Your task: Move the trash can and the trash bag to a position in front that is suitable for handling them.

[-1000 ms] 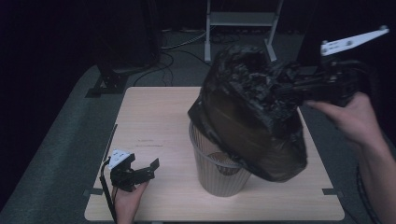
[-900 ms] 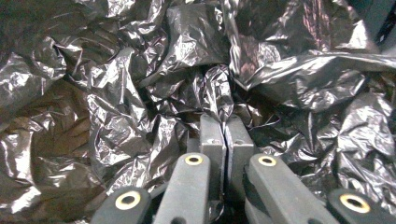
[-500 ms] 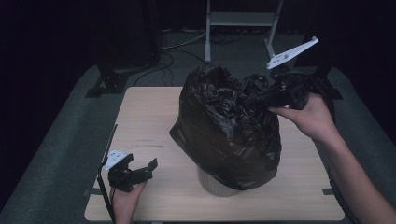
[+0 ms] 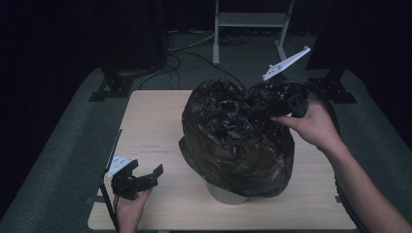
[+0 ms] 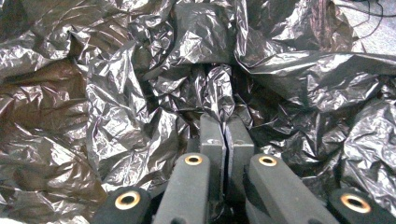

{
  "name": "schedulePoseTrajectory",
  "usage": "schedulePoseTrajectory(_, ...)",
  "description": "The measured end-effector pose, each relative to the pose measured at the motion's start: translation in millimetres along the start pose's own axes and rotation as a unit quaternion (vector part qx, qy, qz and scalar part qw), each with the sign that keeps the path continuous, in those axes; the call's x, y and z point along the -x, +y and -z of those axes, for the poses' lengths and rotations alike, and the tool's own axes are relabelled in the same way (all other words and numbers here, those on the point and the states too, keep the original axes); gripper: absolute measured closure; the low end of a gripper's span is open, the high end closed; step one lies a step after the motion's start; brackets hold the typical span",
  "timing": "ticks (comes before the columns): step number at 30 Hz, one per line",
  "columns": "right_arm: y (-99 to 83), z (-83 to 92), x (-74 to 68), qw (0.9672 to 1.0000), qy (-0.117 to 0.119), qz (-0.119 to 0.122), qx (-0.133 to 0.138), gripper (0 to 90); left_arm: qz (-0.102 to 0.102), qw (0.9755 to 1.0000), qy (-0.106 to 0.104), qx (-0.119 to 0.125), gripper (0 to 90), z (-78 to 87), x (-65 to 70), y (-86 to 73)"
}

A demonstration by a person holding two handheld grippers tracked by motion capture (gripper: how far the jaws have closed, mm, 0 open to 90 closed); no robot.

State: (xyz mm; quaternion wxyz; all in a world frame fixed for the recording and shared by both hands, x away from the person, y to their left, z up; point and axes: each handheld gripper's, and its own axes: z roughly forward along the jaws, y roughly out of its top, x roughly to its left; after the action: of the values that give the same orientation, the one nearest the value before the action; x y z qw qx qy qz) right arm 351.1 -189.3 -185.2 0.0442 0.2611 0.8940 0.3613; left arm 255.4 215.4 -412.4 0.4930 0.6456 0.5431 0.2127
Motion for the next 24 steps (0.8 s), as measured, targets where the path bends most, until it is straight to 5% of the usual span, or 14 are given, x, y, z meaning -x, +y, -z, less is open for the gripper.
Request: schedulePoseTrajectory(24,-1.0,-57.0,-12.6,0.9934,-0.002,0.038,-0.109,89.3,0.005,1.0000,-0.002,0.004,0.9,2.0,-1.6,0.6)
